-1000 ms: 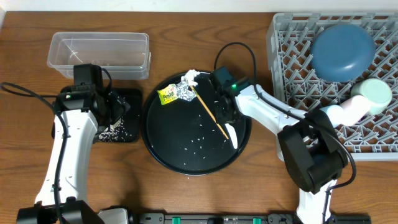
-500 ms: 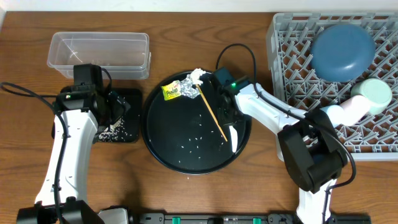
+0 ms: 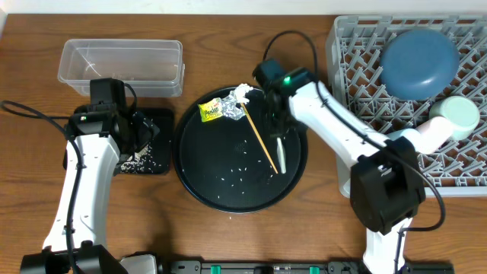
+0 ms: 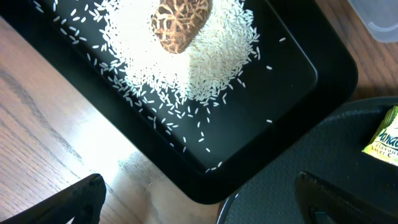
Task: Sort waste into correct bins and load items into the dishwasher rack
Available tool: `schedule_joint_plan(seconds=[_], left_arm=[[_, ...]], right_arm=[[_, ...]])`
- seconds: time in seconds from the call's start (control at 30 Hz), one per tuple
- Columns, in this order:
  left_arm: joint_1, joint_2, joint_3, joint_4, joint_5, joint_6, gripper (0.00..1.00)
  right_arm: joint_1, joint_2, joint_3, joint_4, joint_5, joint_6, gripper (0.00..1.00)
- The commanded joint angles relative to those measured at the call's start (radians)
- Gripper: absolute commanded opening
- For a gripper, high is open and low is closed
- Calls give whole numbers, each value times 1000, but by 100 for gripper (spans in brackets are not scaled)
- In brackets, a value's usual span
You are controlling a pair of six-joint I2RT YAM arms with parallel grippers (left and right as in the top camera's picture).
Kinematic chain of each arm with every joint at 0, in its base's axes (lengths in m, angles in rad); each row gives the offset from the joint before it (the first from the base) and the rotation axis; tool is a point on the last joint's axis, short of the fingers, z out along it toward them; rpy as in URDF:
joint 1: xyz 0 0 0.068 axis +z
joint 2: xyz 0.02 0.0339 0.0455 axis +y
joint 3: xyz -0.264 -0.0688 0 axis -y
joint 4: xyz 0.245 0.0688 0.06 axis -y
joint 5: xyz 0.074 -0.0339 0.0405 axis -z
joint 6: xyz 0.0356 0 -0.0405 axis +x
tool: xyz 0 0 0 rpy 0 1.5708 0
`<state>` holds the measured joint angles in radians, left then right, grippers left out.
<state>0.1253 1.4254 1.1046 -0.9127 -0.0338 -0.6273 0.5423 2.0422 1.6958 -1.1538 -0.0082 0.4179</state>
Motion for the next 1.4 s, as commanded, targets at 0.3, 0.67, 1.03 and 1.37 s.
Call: schedule_joint_plan(seconds=[0.3,0.67,1.03,1.37], left_arm=[[4,3,6,-2,-23,10,98],[4,3,6,-2,-23,10,98],[4,3,6,-2,-23,10,98],[4,3,6,-2,-23,10,98]], right_arm=[[-236,-27,300,-181,23,-121,1],[-91,-26,159,-122,-101,-266,71],[78,-26,-151,114,163,-144,79],[87,-26,-301,262,198,-114,70]])
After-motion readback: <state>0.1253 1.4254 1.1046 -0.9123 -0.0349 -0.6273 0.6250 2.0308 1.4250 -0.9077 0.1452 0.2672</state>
